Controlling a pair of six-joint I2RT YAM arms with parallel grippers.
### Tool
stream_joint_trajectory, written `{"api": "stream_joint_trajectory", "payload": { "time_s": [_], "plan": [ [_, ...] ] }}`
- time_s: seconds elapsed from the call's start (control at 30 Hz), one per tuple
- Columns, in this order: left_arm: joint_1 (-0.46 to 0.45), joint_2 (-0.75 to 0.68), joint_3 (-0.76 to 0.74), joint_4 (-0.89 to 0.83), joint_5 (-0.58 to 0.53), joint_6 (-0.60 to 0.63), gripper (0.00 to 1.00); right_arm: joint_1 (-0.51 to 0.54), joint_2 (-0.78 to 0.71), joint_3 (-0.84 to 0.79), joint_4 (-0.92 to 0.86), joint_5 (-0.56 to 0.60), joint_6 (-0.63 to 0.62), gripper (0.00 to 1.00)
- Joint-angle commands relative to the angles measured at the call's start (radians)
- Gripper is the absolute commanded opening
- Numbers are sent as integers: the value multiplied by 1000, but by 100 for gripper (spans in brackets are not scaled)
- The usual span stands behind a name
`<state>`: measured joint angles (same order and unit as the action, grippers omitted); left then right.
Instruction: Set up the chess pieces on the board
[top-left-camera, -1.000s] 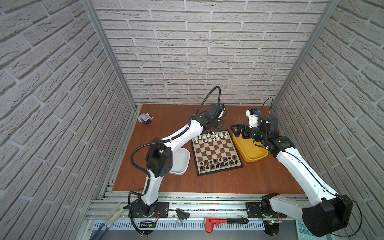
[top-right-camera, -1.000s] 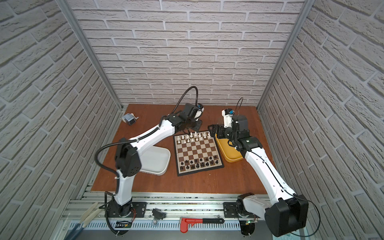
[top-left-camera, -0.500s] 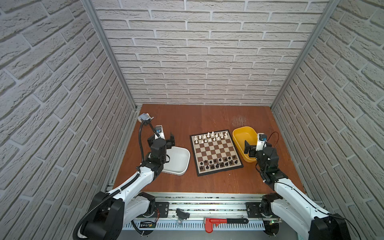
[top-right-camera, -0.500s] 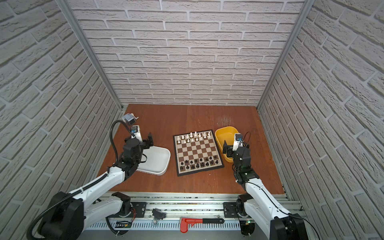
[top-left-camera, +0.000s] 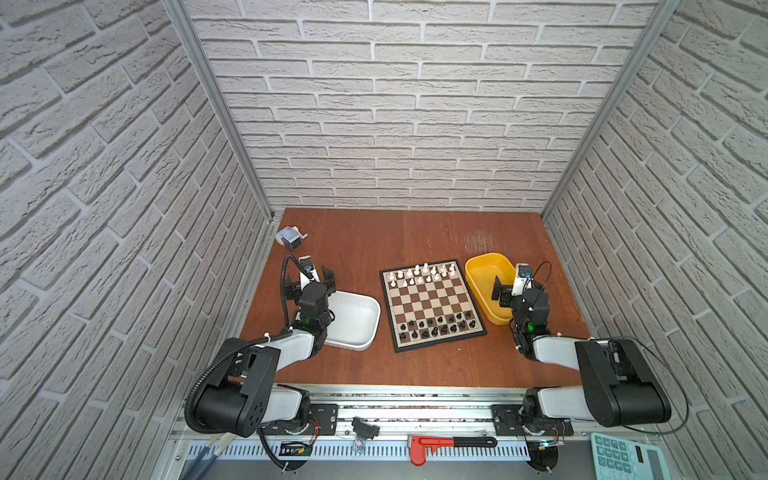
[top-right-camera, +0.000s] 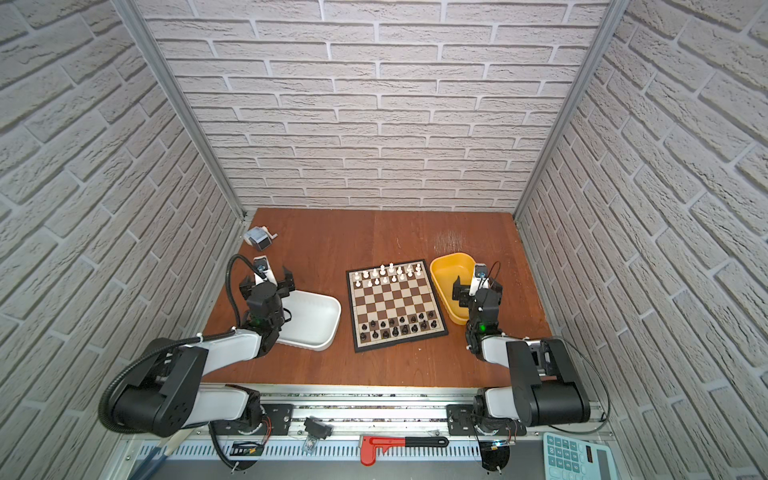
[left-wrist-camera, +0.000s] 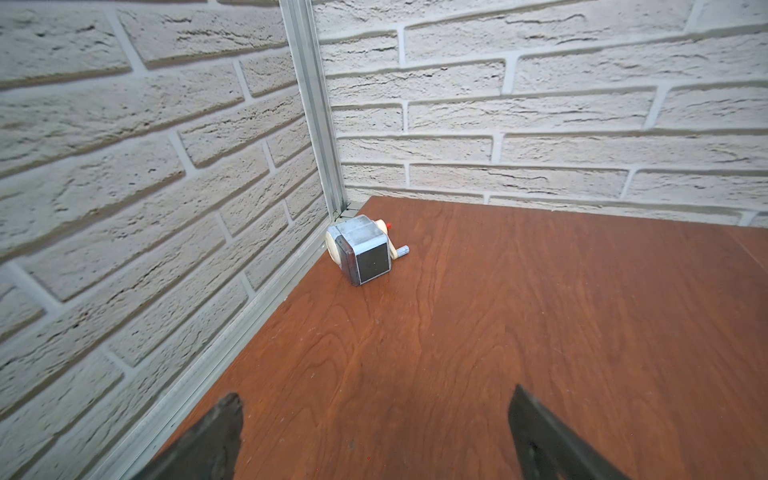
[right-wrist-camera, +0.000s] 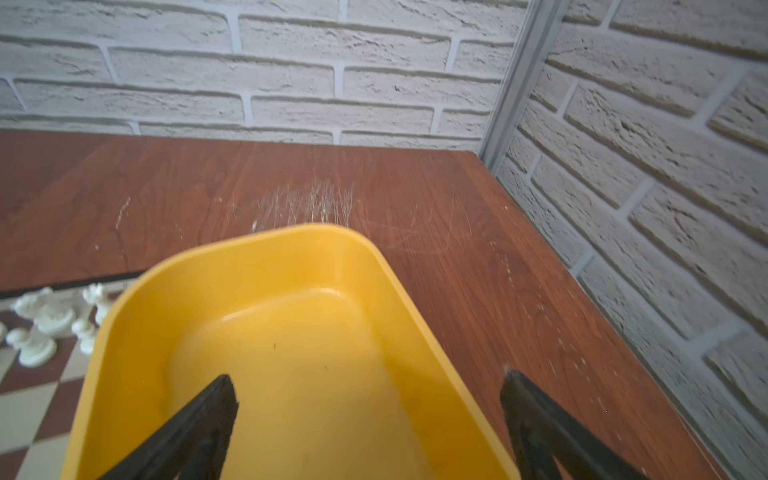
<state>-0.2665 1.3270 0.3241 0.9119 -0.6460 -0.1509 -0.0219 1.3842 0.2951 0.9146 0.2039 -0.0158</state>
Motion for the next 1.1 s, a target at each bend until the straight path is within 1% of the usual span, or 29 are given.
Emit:
{"api": "stream_joint_trajectory", "payload": {
  "time_s": [0.0,0.03,0.07,0.1,0.13,0.17,0.2,0.23,0.3,0.33,0.4,0.47,0.5,0.53,0.57,0.6,0.63,0.67,0.7,0.73,0.77,0.83,0.87,0.9,0.93,1.0,1.07],
  "plan": [
    [11,-71,-21,-27,8,4,98,-8,-51,-30,55,-20,16,100],
    [10,-98,-58,-7,17,4,98,-9,-73,-56,78,-22,17,100],
    [12,-109,-114,68,37,8,98,-10,-83,-72,96,-34,12,100],
    [23,-95,-170,171,40,-4,98,-8,-86,-66,80,-52,5,100],
    [44,-52,-200,253,38,-37,98,-8,-82,-44,45,-71,-2,100],
    [58,-15,-196,316,16,-38,98,-8,-65,-31,39,-86,-13,100],
    [60,-14,-138,192,40,-48,99,-7,-55,-22,33,-88,-14,100],
    [65,24,-110,179,81,-16,98,-7,-64,-16,16,-85,-7,100],
    [52,45,-70,131,89,18,98,-7,-115,-45,23,-79,18,100],
    [49,50,-85,176,96,48,98,-9,-153,-55,8,-86,31,100],
    [68,51,-104,230,85,69,99,-10,-205,-61,-2,-123,16,100],
    [89,54,-121,274,90,73,98,-10,-205,-63,8,-96,17,100],
    [97,64,-126,302,102,83,98,-13,-203,-58,2,-101,18,100],
    [106,85,-140,351,124,92,98,-16,-202,-57,0,-117,12,100],
    [120,125,-167,432,156,95,98,-15,-201,-56,0,-120,14,100],
    [127,183,-196,554,163,90,98,-15,-203,-52,-8,-123,24,100],
    [135,213,-209,625,195,102,99,-17,-213,-51,-9,-140,29,100],
    [137,219,-199,582,224,96,98,-17,-221,-52,2,-160,33,100],
    [138,269,-189,635,200,106,98,-18,-222,-59,37,-176,58,100],
    [135,261,-175,608,183,99,98,-18,-209,-59,66,-195,84,100],
    [141,230,-159,515,194,78,99,-16,-189,-46,60,-209,85,100],
    [153,257,-162,570,200,82,98,-16,-119,-10,41,-247,81,100],
    [152,241,-159,534,203,72,98,-12,-97,7,9,-277,64,100],
    [153,237,-158,521,204,70,98,-4,-67,-21,62,-289,54,100],
    [153,250,-161,550,203,76,98,-1,-41,-69,156,-273,70,100],
    [154,244,-158,537,203,73,98,-2,-44,-156,314,-281,52,100],
    [153,250,-160,548,204,77,99,-4,41,-197,459,-278,58,100]
  ]
}}
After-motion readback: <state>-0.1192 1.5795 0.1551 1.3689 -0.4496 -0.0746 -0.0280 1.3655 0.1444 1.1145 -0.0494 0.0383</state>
